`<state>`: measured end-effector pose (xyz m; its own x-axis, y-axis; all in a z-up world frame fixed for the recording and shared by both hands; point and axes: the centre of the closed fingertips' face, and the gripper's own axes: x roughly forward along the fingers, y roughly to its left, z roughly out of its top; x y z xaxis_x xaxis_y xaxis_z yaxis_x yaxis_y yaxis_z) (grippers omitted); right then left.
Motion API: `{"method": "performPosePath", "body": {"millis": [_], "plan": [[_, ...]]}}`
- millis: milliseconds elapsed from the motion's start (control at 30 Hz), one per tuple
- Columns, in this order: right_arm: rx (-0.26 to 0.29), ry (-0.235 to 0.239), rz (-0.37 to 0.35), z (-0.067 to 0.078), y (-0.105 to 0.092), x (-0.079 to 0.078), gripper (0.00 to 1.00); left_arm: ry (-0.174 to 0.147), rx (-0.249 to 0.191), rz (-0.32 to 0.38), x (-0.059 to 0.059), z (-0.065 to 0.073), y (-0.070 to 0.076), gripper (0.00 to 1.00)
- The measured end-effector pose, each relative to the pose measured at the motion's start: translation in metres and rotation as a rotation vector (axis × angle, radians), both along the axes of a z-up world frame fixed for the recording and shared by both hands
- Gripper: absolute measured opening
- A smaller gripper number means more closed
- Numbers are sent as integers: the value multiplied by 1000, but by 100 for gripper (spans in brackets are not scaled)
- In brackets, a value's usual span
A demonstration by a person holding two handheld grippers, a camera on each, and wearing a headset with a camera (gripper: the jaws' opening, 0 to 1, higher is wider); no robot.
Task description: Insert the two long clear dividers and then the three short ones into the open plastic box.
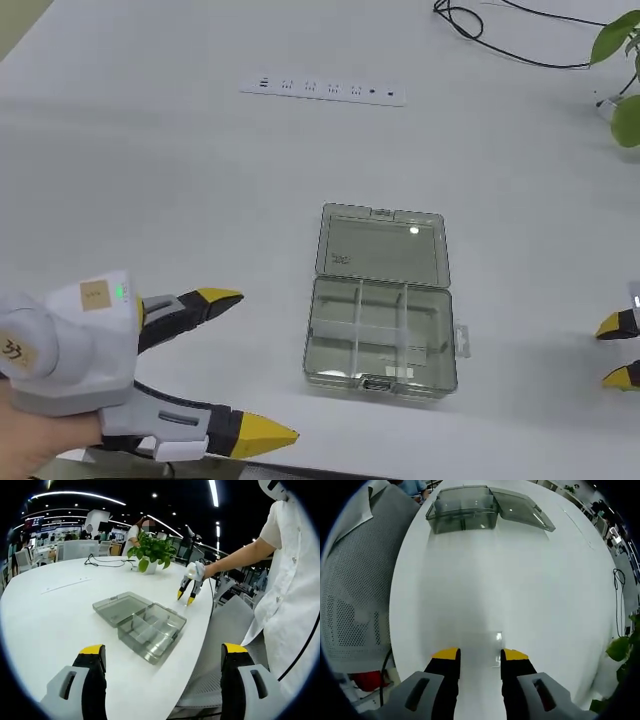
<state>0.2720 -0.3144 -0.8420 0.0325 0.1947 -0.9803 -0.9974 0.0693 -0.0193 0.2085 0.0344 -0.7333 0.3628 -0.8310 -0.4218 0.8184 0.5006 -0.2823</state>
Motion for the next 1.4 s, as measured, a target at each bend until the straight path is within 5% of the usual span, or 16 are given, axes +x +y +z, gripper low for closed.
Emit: {"method": "performPosePath", "body": {"millis": [267,733,1067,1167,1233,1400], "plan": [[42,-42,-19,24,17,-1,32,-12,-3,-3,-1,3,2,98],[205,-206,29,129,107,-14,32,-59,-11,-20,6,22,2,98],[211,-294,100,169,147,-28,32,-64,-58,-1,17,47,-15,93],[210,-318,114,178,160,-34,32,-45,-110,22,20,58,-23,88],[202,-335,128,183,169,-38,32,-20,-189,20,19,72,-35,87],[179,-384,158,192,185,-44,32,30,-252,35,22,84,-51,82]]}}
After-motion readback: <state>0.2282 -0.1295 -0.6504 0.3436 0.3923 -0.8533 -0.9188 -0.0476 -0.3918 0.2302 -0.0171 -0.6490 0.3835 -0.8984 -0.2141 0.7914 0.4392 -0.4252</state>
